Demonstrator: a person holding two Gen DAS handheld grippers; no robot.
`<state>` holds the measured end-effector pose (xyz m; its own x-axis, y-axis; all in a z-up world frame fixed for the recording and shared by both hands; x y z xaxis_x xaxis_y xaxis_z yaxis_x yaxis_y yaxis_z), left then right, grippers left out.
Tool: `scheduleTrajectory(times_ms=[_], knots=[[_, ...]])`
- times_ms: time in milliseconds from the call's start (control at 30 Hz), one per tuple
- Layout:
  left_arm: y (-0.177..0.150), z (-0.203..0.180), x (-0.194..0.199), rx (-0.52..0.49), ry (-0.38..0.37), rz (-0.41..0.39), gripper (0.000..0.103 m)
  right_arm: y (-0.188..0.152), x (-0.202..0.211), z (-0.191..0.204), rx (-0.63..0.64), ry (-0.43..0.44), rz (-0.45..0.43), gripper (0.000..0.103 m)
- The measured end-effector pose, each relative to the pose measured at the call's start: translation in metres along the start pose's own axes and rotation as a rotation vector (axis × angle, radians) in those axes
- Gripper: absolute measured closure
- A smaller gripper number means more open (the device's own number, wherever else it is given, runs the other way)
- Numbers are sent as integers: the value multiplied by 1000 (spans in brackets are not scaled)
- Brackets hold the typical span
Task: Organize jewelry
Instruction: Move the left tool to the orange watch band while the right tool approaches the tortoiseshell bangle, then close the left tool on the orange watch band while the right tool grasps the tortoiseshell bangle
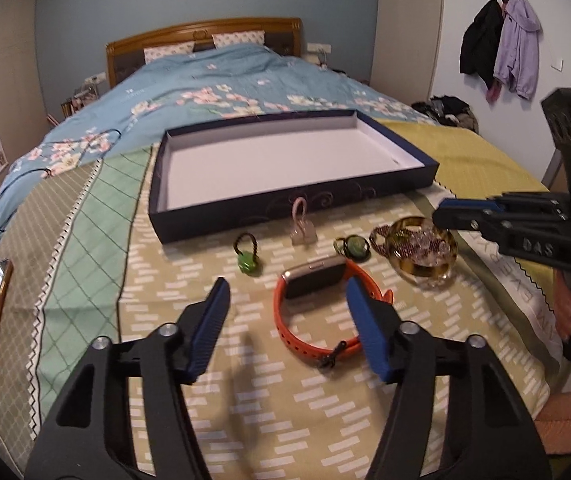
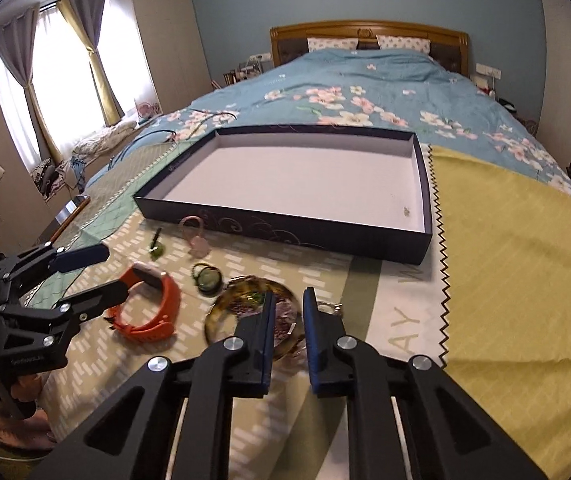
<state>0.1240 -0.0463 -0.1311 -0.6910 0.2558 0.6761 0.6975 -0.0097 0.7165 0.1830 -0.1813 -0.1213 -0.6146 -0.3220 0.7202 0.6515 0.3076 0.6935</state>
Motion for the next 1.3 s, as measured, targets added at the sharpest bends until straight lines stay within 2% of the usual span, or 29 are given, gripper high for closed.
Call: scheduleTrajectory(times_ms=[100,267,367,567,667,733,900,967,1300], knots=[[-1,2,-7,4,-20,40,58,0,-5,-2,8,12,32,93],[-4,3,-18,8,-40,98,65,0,-5,-3,20,20,56,97],[-3,5,-21,7,-54,112,66,-3,-7,-5,15,32,86,93],[-1,8,-26,15,-84,136,66,0,-12,-5,26,52,106,93],[-2,7,-25,15,-88,141,69,1,-12,-6,34,50,110,96],[-3,8,-28,11,-68,152,80,1,-11,-7,25,48,103,98],[0,13,-28,26,-67,151,93,1,-6,-8,-7,62,72,98],[0,12,-26,29,-64,150,95,3,-1,-9,-27,77,47,98],[11,18,-10,71,-100,114,95,28,20,-19,-66,64,-66,98]])
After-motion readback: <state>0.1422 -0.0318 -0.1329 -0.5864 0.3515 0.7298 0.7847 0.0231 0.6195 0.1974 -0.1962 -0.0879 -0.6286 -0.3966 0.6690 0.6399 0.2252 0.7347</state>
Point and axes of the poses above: each gripper's, at about its wrist camera, not at the fingertips, and x roughly against the way its jaws point, z to its left, y to its top, the point moved 5 cm from there along -x, roughly the way its jaws point, and after that the axes turned 11 degrees about x, right-handed, at the moved point
